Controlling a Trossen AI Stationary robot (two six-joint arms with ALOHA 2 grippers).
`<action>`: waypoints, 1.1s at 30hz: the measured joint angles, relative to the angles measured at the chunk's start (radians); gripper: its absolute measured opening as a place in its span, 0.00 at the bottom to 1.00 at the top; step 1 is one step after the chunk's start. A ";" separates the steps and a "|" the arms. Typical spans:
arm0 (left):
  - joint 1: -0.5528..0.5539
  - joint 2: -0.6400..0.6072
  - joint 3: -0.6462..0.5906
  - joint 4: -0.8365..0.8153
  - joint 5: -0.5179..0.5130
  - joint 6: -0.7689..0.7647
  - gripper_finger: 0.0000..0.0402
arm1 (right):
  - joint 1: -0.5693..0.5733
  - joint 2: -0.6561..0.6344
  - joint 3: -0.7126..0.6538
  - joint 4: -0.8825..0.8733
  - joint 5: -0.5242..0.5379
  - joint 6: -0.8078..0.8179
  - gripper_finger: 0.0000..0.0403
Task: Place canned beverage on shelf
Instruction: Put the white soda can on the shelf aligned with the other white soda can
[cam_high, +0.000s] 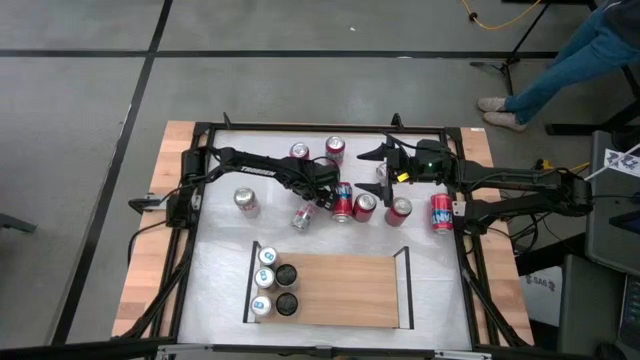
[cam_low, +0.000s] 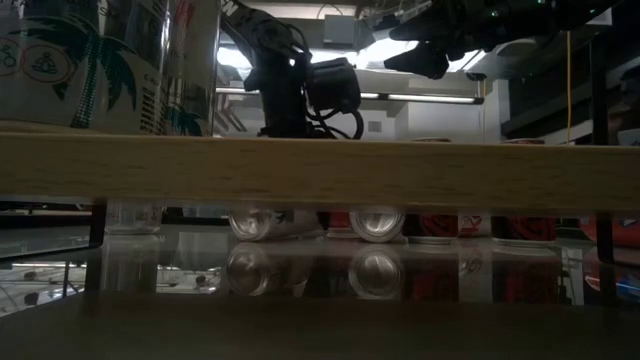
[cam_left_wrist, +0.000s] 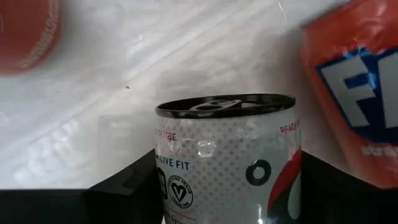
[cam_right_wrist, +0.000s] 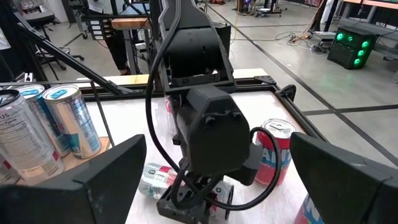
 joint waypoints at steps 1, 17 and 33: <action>0.000 -0.003 0.000 -0.004 0.000 0.002 0.58 | 0.000 0.000 0.000 0.000 0.000 0.000 0.96; -0.025 -0.143 0.000 0.017 -0.169 0.133 0.58 | 0.000 0.000 0.000 0.001 0.000 0.000 0.96; -0.153 -0.407 -0.068 0.038 -0.647 0.316 0.58 | 0.000 0.000 0.000 -0.003 0.003 0.000 0.96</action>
